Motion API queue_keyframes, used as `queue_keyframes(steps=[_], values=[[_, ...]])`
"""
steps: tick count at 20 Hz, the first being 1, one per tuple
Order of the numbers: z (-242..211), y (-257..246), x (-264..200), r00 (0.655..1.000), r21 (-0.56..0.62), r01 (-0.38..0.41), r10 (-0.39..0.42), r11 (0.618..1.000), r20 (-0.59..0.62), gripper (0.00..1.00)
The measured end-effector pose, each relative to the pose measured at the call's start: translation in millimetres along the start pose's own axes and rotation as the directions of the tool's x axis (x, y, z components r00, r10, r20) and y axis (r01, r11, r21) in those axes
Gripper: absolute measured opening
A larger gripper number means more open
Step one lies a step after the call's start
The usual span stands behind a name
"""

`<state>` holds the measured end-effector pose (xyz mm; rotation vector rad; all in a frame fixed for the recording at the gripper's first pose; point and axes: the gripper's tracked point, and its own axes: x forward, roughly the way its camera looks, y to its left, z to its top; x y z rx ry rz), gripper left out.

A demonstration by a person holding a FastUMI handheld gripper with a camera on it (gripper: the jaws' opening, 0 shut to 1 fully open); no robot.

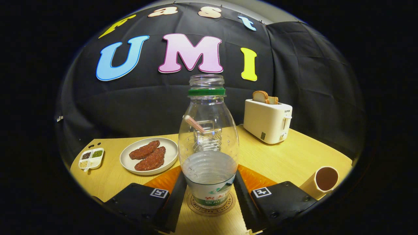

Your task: Take the bottle from table, then pour the juice into the cup, finally place the bottle on the coaster

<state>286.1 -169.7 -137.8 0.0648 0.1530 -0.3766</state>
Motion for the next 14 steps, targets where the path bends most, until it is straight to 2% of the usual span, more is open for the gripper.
queue_keyframes(steps=[1, 3, 9, 14], values=[[0, 2, -2, 1.0, 0.0, -0.005, 0.005, 1.0, 0.0, 0.79], [4, -1, -5, 1.0, -0.009, -0.001, 0.001, 1.0, 0.008, 1.0], [8, 1, -37, 1.0, -0.019, 0.007, -0.007, 1.0, -0.009, 0.99], [24, 4, -92, 1.0, -0.026, -0.007, 0.007, 1.0, 0.01, 0.99]])
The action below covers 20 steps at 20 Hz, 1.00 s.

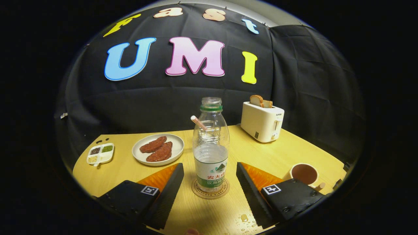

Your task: Take the bottle from table, then pour the juice into the cup, finally place the bottle on the coaster

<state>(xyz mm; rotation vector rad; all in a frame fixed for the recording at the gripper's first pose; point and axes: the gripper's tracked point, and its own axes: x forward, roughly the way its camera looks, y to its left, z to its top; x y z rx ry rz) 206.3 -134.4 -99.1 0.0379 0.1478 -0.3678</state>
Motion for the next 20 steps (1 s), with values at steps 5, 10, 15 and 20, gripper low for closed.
queue_keyframes(steps=[5, 10, 15, 20], values=[[46, 13, -85, 0.996, 0.0, -0.048, 0.048, 0.999, 0.073, 0.99], [87, 49, -184, 0.973, -0.069, -0.182, 0.19, 0.981, 0.132, 0.99], [100, 85, -259, 0.933, -0.089, -0.319, 0.329, 0.944, 0.147, 0.98], [95, 96, -301, 0.906, -0.12, -0.387, 0.402, 0.914, 0.134, 0.97]])
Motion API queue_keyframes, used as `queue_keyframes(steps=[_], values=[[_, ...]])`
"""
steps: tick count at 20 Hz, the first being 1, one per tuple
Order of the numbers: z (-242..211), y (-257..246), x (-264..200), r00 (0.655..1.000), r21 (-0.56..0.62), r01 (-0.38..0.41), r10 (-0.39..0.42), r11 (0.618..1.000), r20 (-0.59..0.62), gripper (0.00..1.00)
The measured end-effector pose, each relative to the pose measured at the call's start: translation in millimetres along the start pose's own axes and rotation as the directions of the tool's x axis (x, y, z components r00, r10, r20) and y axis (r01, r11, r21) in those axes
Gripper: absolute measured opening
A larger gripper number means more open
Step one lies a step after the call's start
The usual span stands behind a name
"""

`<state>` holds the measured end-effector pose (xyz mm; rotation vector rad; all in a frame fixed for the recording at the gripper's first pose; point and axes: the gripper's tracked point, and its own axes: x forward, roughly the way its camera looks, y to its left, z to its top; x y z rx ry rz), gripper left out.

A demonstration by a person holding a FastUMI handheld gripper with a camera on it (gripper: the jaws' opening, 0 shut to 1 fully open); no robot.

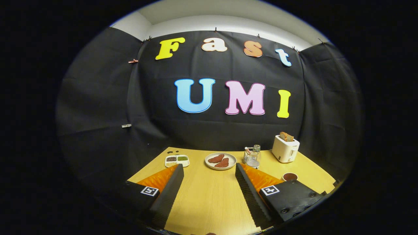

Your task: Take the bottle from table, then pour the juice into the cup, finally place the bottle on the coaster

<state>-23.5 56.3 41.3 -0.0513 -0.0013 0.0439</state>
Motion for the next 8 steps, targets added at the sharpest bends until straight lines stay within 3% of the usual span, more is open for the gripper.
queue_keyframes(steps=[8], values=[[1, 26, -19, 0.998, 0.015, -0.061, 0.061, 0.998, 0.002, 0.97]])
